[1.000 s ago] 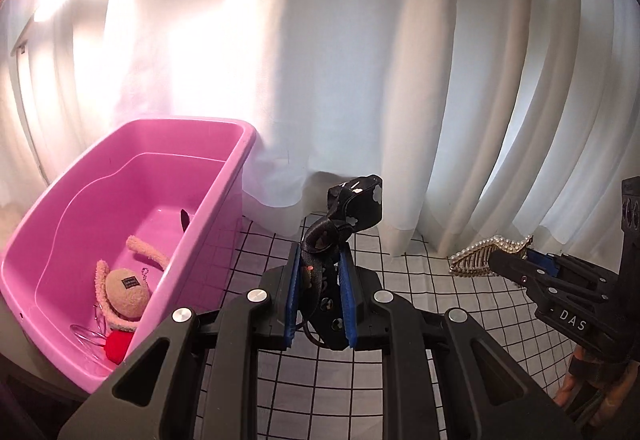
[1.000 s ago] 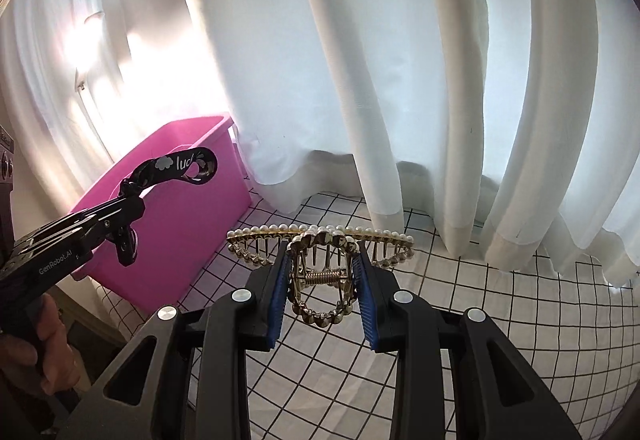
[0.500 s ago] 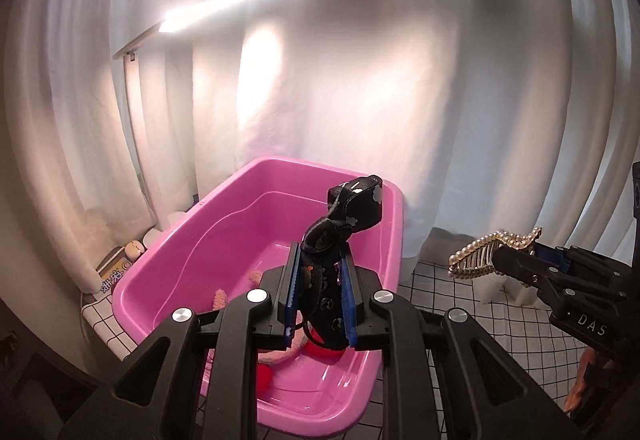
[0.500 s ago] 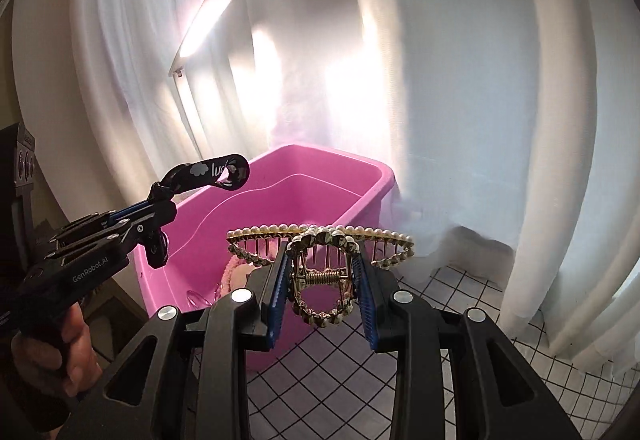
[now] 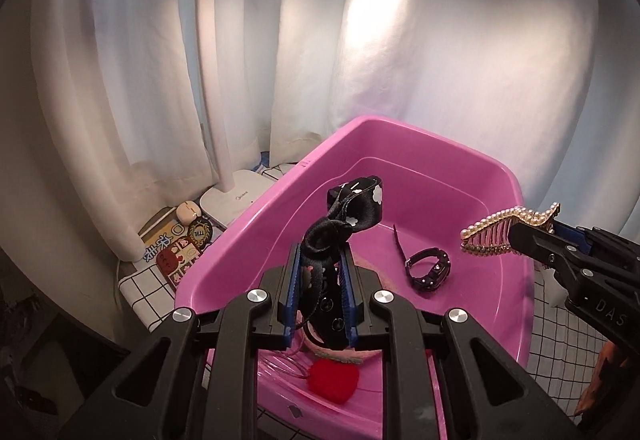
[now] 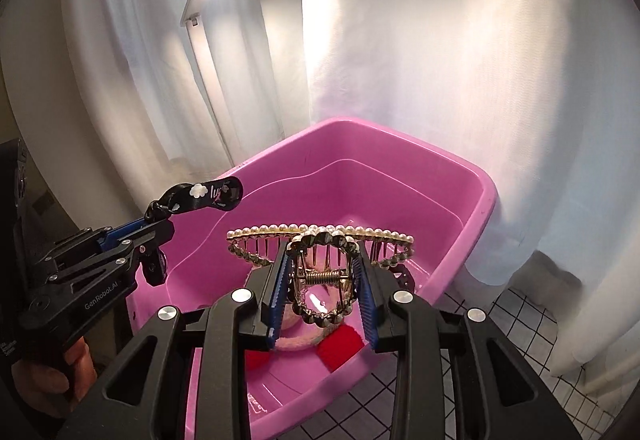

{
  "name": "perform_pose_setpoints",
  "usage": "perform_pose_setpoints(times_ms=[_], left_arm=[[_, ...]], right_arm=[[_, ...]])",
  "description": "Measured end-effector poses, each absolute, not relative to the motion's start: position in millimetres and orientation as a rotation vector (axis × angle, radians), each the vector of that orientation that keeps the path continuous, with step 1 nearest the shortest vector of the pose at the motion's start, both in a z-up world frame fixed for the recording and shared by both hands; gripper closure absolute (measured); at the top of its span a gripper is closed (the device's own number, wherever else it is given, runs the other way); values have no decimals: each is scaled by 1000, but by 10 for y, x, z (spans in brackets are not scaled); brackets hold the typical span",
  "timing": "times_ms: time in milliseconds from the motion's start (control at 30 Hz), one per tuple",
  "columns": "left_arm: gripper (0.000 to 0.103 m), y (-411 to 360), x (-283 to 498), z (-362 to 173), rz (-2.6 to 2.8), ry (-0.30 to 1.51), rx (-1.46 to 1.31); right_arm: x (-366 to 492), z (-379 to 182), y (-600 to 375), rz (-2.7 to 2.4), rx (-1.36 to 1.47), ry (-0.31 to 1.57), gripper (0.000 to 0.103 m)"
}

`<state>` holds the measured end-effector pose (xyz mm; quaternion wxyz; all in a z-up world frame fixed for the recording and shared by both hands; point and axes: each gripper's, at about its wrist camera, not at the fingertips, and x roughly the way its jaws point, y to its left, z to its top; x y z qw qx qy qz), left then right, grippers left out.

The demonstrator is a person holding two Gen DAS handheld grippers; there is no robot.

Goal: Organize jewelry

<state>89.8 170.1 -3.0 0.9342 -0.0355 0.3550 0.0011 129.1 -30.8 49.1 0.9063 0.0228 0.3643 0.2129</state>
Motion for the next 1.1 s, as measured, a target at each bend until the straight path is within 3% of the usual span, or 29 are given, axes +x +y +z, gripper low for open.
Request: perform_pose_setpoints(times_ms=[367,400,467,500,1100], left_arm=[[79,1783,1183,-367,54,880,-69],[73,1782,1195,-381,52,891,-72],[31,1781,1196,-382,65,902,-69],[9,1795,1175,-365,91,887,-64],[9,1696,1026,-301,105,923,-44]], right_arm=[[1737,210,80,402,-66,882,71],[1766,205,99,389,-74,887,68],[1768,241,104,349,-102,863,37],[1741,274,85,324,-118,838,35],[1333,415,-176,304,-74,793,35]])
